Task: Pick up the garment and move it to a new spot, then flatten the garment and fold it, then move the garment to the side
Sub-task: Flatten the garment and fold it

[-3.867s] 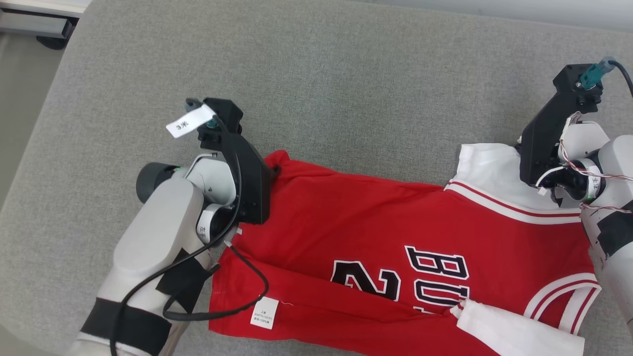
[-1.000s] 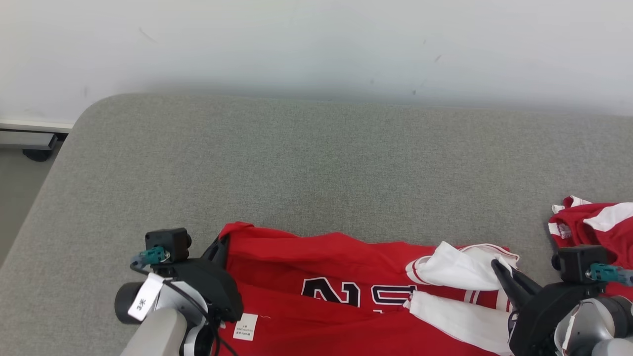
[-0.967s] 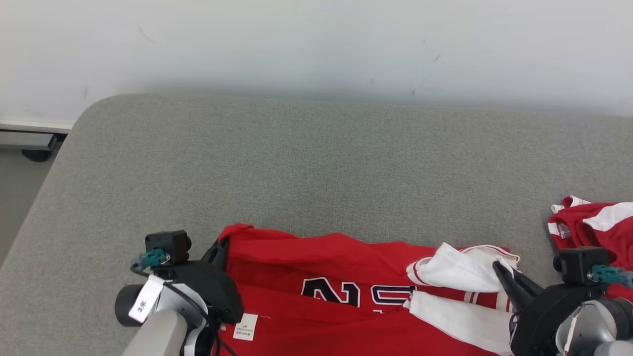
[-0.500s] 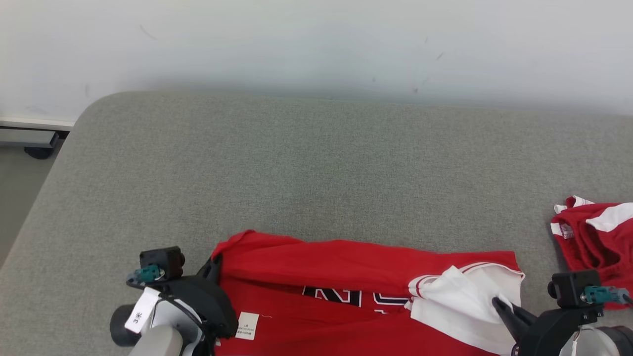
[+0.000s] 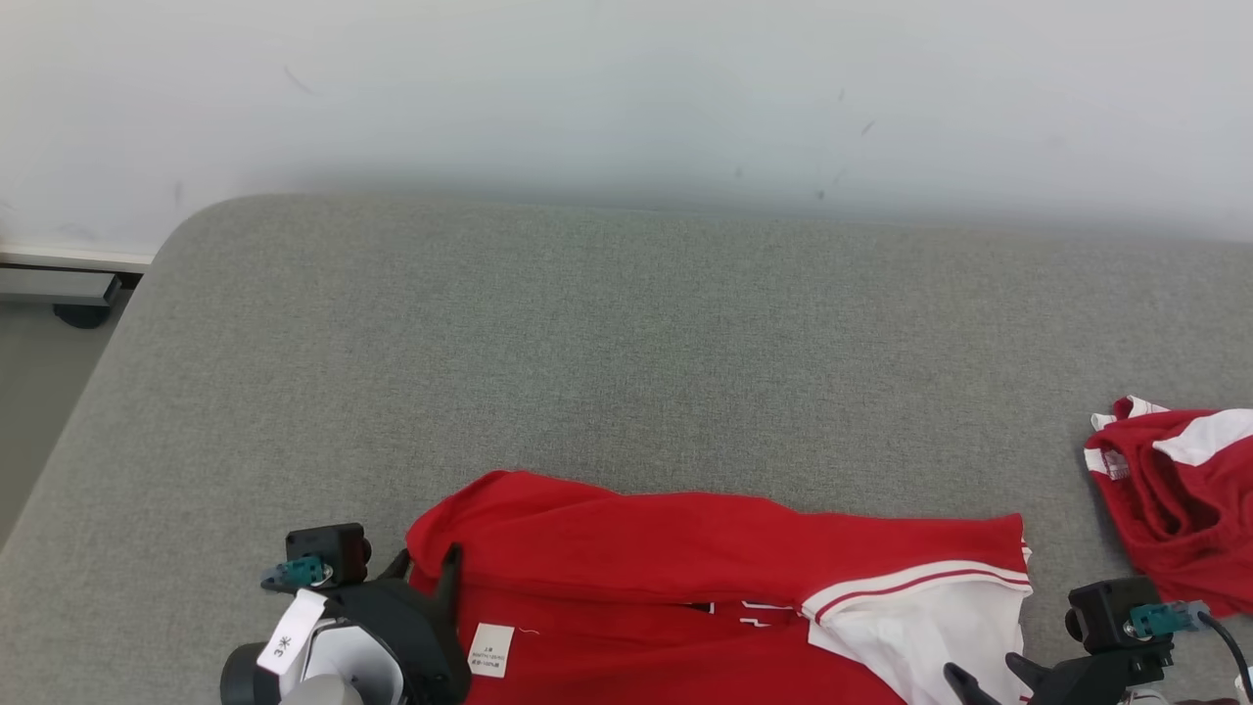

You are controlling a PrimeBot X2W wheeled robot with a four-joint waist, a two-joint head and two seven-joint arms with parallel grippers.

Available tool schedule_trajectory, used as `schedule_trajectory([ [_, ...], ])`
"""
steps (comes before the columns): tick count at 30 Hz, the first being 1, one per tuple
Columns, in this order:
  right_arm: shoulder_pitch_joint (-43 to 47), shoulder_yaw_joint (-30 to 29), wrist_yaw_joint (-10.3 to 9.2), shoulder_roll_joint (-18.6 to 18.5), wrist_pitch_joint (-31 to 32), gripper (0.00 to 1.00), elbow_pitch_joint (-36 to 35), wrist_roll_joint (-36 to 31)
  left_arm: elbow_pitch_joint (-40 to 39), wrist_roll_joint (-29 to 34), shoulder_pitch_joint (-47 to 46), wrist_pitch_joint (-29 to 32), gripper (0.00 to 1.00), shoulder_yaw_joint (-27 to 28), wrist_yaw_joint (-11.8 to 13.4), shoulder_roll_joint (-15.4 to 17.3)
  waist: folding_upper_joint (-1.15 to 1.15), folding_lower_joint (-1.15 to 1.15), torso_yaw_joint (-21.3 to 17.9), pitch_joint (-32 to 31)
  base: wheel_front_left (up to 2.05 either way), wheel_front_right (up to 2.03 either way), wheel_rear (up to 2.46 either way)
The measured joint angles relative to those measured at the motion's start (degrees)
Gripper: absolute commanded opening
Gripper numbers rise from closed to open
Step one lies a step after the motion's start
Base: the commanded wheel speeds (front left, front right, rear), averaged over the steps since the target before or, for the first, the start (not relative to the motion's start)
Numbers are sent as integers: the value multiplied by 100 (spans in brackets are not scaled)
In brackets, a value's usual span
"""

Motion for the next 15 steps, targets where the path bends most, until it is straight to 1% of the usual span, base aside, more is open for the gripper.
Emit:
schedule_trajectory([
  [5, 2, 22, -10, 1, 120, 100, -12, -12, 59, 45, 12, 34, 100, -19, 26, 10, 0, 0, 5, -30, 0, 0, 0],
  [7, 6, 22, -46, -2, 198, 100, -16, -13, 87, 56, 13, 33, 100, -14, 57, 26, 0, 0, 17, -61, 0, 0, 0],
  [12, 150, -21, -55, -172, 311, 100, -38, -215, 93, 182, 96, -12, 100, 104, 153, 267, 0, 0, 37, -176, 0, 0, 0],
  [15, 158, -133, -98, -225, 302, 100, -96, -336, 100, 288, 268, -115, 100, 209, 204, 369, 0, 0, 37, -276, 0, 0, 0],
])
